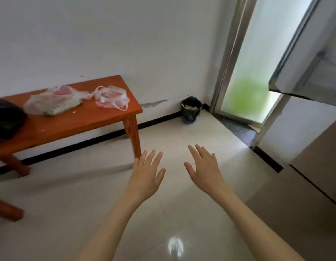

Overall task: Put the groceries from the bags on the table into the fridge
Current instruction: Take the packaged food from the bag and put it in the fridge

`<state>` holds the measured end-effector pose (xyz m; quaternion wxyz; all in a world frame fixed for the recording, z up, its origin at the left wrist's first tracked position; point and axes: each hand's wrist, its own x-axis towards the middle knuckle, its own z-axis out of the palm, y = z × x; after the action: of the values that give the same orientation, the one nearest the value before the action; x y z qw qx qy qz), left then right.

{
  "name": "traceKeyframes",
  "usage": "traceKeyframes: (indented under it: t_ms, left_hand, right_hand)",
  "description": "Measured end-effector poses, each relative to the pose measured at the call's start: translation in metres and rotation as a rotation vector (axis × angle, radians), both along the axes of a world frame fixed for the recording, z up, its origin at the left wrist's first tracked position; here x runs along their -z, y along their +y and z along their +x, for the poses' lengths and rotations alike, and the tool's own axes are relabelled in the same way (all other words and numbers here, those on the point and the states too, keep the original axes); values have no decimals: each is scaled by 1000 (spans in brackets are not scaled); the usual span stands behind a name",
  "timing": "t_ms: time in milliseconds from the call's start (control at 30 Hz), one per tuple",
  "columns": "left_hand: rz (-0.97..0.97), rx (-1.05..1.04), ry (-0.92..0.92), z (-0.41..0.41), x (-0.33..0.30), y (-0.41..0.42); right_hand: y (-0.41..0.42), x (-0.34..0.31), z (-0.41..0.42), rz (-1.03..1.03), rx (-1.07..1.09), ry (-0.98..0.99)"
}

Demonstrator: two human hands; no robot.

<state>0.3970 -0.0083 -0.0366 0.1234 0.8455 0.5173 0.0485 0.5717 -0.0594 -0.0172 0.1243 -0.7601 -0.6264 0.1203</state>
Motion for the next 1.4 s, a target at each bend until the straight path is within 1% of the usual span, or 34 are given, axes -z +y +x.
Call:
traceKeyframes:
  t_ms: [200,300,400,500,567,767,833,933,1133,1300,1400]
  left_hand:
    - [-39,-162,-28,-78,-7,40]
    - [-27,-193,-51,-105,-9,69]
    - [-35,-242,-35,-136,0,102]
    - [-53,-297,-2,-168,8,143]
    - [-50,-346,-29,-189,7,178]
    - [50,-410,-71,-242,-16,284]
    - [31,-434,-63,-255,-16,309]
    - [-53,-465,-41,-271,-3,339]
    - [-146,-465,-64,-301,18,407]
    - [-129,-430,-79,-340,29,485]
    - [-111,-356,-82,-365,34,536]
  right_hand:
    - [74,3,-76,16,-135,4]
    - [116,6,-107,31,-193,7]
    - [160,8,-134,40,-246,29]
    - [213,13,-160,56,-298,25]
    - [253,16,-177,59,-326,43]
    - [364,7,-222,77,-398,90]
    - [392,7,-235,76,-422,92]
    - [426,14,-253,20,-449,104]
    - [496,32,-283,-64,-465,89]
    - [563,48,-315,-74,-442,104]
    - [607,57,-339,-104,-389,142]
